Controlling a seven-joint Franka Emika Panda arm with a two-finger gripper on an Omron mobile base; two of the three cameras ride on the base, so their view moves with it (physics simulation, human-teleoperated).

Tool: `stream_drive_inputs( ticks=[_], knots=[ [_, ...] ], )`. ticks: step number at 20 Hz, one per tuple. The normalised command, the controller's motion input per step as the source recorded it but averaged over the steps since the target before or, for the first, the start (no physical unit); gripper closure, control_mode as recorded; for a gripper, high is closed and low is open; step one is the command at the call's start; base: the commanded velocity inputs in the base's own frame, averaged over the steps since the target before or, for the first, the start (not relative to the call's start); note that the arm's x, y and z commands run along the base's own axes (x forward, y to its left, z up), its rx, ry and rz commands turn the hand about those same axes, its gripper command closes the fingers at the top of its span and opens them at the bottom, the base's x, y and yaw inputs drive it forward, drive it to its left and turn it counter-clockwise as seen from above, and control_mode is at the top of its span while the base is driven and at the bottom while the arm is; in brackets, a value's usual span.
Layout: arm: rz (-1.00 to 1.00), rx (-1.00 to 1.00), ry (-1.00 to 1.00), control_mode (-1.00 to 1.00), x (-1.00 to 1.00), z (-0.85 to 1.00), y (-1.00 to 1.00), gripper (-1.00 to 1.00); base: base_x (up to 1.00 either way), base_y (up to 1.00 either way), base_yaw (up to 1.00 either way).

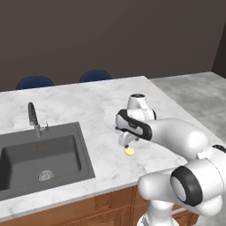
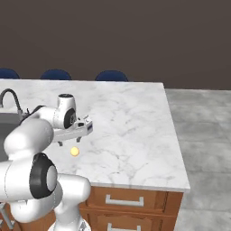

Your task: Gather the eggs and milk located in the vicinity of the sink area and place them right next to the bowl.

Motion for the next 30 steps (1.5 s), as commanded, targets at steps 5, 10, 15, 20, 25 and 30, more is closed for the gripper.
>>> stream_drive_inputs(
  ticks=[5, 10, 15, 20, 25, 30],
  knots=[
    [0.00, 0.00, 0.00, -1.00, 0.05, -0.09, -0.25, -1.00, 0.00, 0.00, 0.00],
    [0.00, 0.00, 0.00, -1.00, 0.39, 0.00, -0.14, -1.00, 0.00, 0.00, 0.00],
    [0.00, 0.00, 0.00, -1.00, 0.17, 0.00, 0.02, -1.00, 0.00, 0.00, 0.00],
    [0.01, 0.00, 0.00, -1.00, -0.02, -0.07, 0.12, -1.00, 0.00, 0.00, 0.00],
    [0.00, 0.00, 0.00, -1.00, -0.11, -0.18, 0.12, -1.00, 0.00, 0.00, 0.00],
    [0.00, 0.00, 0.00, -1.00, 0.00, -0.28, 0.00, -1.00, 0.00, 0.00, 0.00]
  ],
)
